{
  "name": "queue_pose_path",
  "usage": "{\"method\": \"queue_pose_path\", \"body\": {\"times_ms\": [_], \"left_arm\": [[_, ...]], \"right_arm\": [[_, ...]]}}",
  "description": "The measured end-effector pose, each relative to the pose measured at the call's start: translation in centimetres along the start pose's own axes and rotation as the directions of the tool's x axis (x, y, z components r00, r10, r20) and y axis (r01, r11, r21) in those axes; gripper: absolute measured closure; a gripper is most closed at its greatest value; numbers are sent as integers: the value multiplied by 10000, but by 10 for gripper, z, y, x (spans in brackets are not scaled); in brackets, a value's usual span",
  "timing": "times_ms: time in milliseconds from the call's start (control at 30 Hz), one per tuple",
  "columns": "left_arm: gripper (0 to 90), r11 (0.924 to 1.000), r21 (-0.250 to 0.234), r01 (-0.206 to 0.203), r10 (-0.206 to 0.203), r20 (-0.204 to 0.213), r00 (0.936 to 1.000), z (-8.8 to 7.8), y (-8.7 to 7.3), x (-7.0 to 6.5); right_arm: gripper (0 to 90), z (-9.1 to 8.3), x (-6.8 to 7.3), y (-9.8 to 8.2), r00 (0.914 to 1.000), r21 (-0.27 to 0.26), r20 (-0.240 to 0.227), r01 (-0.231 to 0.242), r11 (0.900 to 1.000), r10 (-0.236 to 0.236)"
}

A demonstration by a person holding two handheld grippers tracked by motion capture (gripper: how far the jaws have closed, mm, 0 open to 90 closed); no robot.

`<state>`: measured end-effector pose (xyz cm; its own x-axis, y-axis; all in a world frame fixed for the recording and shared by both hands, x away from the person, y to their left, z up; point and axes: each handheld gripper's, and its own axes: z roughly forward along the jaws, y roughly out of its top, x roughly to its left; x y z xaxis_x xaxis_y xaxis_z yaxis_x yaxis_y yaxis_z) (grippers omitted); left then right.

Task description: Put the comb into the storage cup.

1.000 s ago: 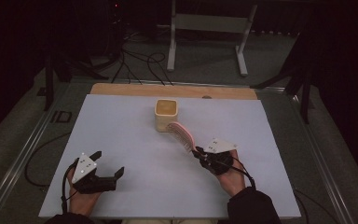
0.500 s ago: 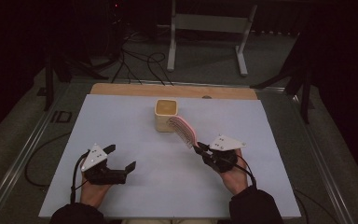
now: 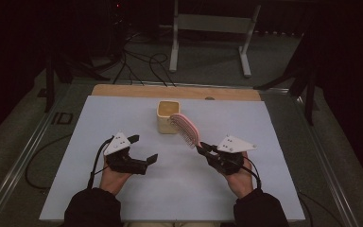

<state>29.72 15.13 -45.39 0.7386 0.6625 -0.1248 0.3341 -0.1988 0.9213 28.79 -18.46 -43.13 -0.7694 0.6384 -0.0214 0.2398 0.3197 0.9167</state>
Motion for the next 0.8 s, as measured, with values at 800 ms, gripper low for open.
{"method": "queue_pose_path", "body": {"times_ms": [800], "left_arm": [[1,9968,-769,217,-34,2304,9731,34,34,-12]], "right_arm": [[799,-7,7,7,9724,-1431,-2291,-779,9866,436]]}}
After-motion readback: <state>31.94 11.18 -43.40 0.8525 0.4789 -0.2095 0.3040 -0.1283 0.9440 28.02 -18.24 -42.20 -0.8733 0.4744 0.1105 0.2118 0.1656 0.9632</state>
